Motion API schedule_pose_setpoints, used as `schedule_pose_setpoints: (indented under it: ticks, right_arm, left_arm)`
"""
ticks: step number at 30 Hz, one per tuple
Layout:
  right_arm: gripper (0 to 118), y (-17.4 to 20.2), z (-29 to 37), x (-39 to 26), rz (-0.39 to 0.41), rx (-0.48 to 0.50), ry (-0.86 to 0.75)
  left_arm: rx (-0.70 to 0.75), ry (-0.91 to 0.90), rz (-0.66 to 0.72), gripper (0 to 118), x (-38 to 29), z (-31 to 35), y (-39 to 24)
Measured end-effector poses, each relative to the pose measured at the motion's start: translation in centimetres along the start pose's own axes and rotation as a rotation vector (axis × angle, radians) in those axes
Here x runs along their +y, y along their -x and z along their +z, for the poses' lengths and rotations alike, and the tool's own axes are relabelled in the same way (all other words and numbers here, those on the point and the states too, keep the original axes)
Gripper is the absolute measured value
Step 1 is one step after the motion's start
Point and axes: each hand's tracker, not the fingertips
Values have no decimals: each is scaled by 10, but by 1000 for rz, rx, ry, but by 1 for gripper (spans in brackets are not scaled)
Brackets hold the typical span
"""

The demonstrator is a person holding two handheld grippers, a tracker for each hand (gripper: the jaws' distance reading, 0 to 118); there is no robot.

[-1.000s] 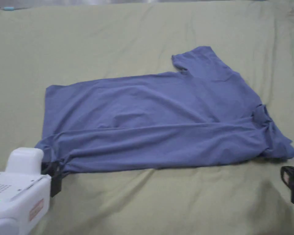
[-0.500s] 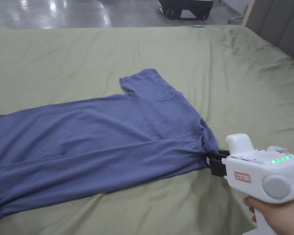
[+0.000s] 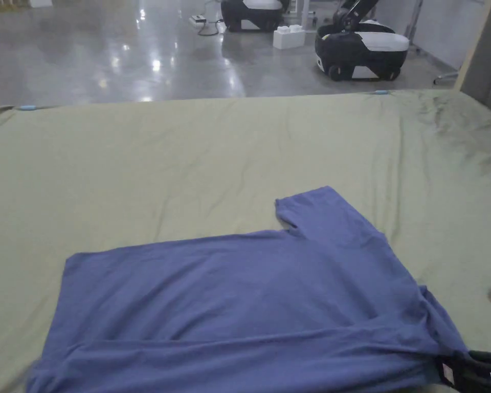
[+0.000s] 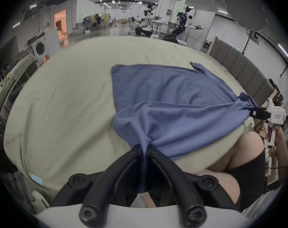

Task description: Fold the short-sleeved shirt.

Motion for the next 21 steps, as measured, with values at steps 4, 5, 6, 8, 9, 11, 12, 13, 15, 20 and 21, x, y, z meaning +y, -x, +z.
schedule_pose_setpoints:
  ticks: [4, 5, 6, 8, 9, 11, 12, 13, 15, 20, 21]
  right_arm:
    - [36, 7, -3, -27, -102, -80, 3]
    - [36, 3, -4, -32, -116, -100, -38]
    - [47, 5, -1, -34, -91, -178, -65]
    - [109, 3, 9, -37, -111, -217, -81]
    - [118, 1, 19, -34, -147, -190, -122]
    - [118, 0, 30, -22, -190, -160, -147]
    - [118, 1, 35, -13, -179, -182, -196]
    - [116, 3, 45, -7, -150, -189, -245]
    - [77, 7, 48, 20, -86, -203, -334]
    - [6, 10, 16, 104, -8, -220, -415]
    - [6, 12, 6, 122, -3, -223, -426]
  left_arm:
    - [10, 13, -11, 38, -29, -10, -7]
    - [38, -7, -3, 38, -33, -9, -10]
    - [56, -2, 15, 50, -37, -7, -11]
    - [53, -39, 79, 107, -51, -6, -2]
    - [83, -68, 106, 118, -55, 3, -2]
    - [125, -144, 126, 118, -50, 22, -4]
    - [150, -183, 130, 118, -43, 30, -5]
    - [166, -224, 116, 118, -31, 37, -7]
    - [187, -321, 83, 118, -2, 44, -11]
    - [282, -450, -22, 0, 92, 10, -13]
    - [218, -439, -11, 0, 113, -10, -6]
